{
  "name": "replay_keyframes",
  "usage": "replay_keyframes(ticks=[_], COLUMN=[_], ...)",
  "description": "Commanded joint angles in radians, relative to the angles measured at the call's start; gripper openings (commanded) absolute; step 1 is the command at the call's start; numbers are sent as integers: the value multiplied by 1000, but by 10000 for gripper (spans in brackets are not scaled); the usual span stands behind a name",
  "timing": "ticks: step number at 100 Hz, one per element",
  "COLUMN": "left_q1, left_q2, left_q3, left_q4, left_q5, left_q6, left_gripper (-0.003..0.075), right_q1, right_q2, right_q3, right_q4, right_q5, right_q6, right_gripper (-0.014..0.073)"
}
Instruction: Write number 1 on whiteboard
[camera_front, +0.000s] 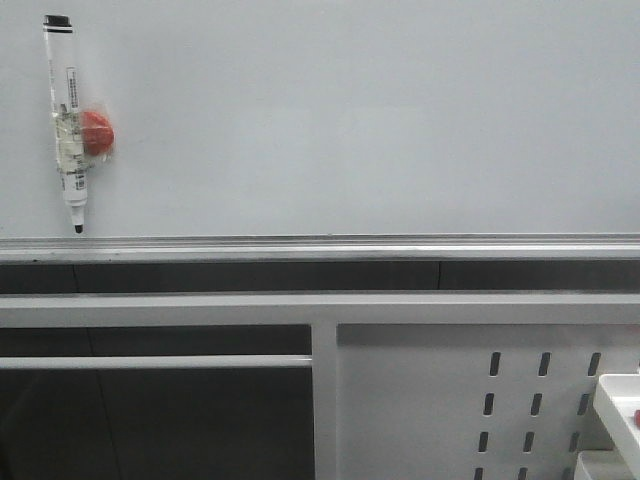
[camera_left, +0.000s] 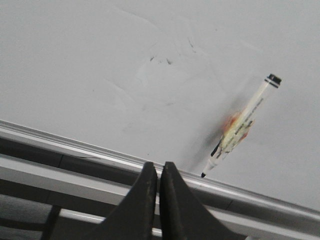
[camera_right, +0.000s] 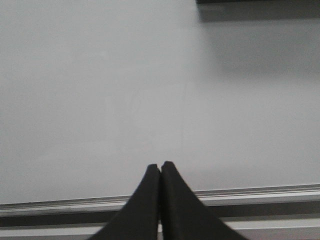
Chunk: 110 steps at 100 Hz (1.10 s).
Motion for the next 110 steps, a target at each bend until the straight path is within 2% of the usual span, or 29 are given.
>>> replay_keyframes(ticks=[1, 13, 29, 46, 60, 77, 89, 98, 110], left_q1=[1, 1, -3, -3, -3, -3, -25, -88, -185], left_q2=[-22, -22, -22, 2, 102, 325, 501, 595, 699], left_q3=[33, 33, 9, -98, -225, -374, -459, -496, -498], left_q4=[-135, -318, -315, -311, -289, -247, -239, -239, -239], left_q5=[-98, -100, -57, 53, 140, 219, 242, 235, 231], left_q6=[-11, -11, 8, 233, 417, 595, 688, 697, 732], left_gripper=[-20, -20, -20, -20, -20, -19, -13, 57, 231], right_q1=[-6, -6, -6, -6, -6, -6, -6, -6, -6], right_q2=[-23, -23, -23, -23, 3, 68, 116, 141, 150], right_q3=[13, 13, -5, -142, -271, -379, -406, -407, -407], right_q4=[1, 19, 230, 209, 177, 177, 177, 177, 177], right_q5=[-71, -89, -127, 58, 208, 281, 288, 299, 304], right_q6=[-4, -4, -2, -16, -142, -339, -347, -347, -347], right_gripper=[-50, -50, -50, -50, -50, -50, -50, -50, -50])
